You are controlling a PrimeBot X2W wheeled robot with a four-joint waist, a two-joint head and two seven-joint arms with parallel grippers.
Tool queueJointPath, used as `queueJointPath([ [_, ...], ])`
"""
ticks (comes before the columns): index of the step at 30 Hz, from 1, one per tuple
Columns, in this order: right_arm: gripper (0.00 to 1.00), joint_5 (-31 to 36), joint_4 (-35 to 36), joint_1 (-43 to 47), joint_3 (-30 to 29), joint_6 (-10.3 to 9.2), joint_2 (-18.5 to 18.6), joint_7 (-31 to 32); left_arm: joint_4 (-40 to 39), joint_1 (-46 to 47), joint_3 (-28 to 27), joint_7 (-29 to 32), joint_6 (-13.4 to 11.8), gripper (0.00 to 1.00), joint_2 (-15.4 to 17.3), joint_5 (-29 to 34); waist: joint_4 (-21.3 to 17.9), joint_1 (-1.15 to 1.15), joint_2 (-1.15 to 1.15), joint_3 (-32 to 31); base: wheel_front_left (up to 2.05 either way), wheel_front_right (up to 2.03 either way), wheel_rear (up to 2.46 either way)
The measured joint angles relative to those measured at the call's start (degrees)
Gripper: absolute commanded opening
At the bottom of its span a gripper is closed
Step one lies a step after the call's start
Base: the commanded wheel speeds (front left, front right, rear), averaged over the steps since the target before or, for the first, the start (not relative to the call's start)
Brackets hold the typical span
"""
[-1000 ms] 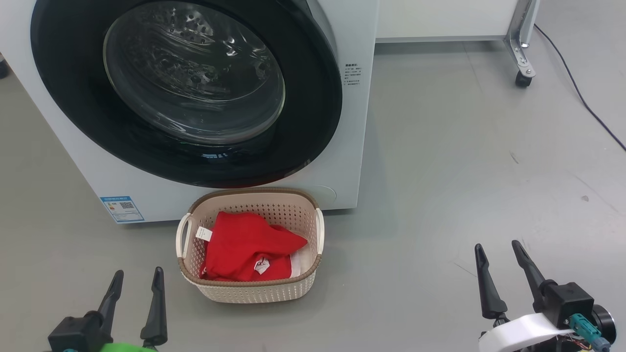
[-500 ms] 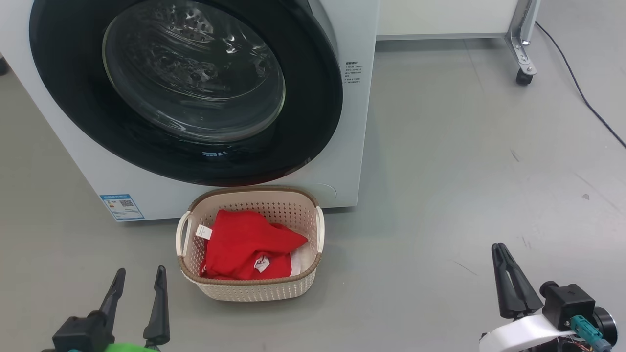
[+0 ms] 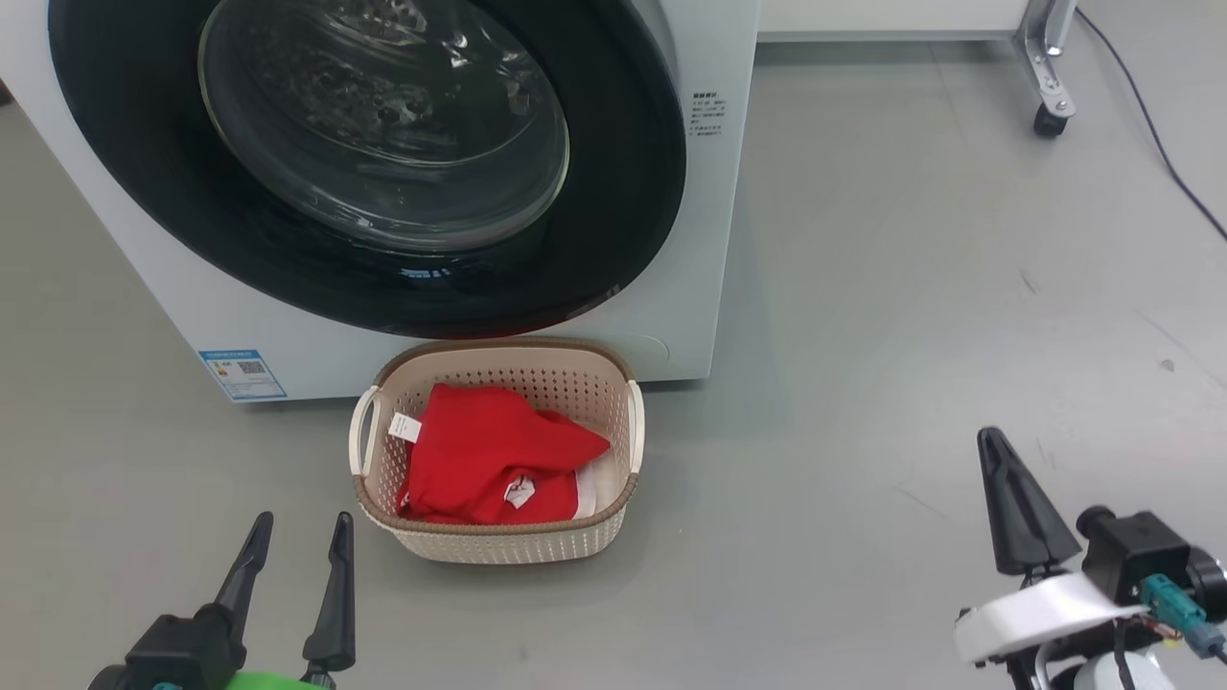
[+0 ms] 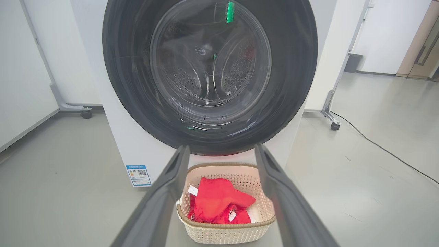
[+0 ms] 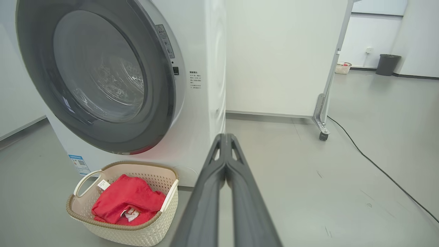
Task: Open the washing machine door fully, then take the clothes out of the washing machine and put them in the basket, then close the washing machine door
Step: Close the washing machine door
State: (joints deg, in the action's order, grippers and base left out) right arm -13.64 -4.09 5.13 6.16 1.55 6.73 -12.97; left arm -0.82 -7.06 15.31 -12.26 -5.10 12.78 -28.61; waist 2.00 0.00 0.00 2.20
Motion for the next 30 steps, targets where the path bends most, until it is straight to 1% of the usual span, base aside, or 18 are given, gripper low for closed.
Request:
queueJointPath([
  [3,0.0,0.05,0.48,-2.07,0.33,0.88,0.74,0.49,-0.47,0.07,0.23,0.0,0.0,1.0,-0.12,0.25,0.39,0.0,0.0,0.99,0.0,0.0,0.0],
  [5,0.0,0.13,0.88,-3.56,0.67,1.04,0.99,0.69,-1.04,0.43,0.62,0.0,-0.01,1.0,-0.21,0.87,0.67,0.0,0.0,1.82,0.0,0.0,0.0],
  [7,0.0,0.19,1.18,-5.39,1.05,1.81,1.36,1.19,-1.6,1.33,1.14,0.0,-0.15,1.0,-0.45,1.56,0.97,0.0,0.0,2.74,0.0,0.0,0.0],
  [14,0.0,0.52,1.71,-14.6,3.08,3.54,2.63,3.22,-2.82,4.2,1.92,-0.04,-0.15,1.0,-1.14,2.04,2.36,0.0,0.0,6.49,0.0,0.0,0.0],
  [22,0.0,0.57,0.71,-26.14,6.55,4.88,2.88,6.71,-3.52,7.87,3.33,-0.42,-0.03,1.0,-2.61,2.59,4.85,0.0,0.0,10.84,0.0,0.0,0.0],
  [30,0.0,-0.12,-2.74,-39.31,10.47,5.43,3.11,10.78,-3.6,11.13,4.04,-0.92,0.85,1.0,-3.38,3.25,8.46,0.0,0.0,15.65,0.0,0.0,0.0],
])
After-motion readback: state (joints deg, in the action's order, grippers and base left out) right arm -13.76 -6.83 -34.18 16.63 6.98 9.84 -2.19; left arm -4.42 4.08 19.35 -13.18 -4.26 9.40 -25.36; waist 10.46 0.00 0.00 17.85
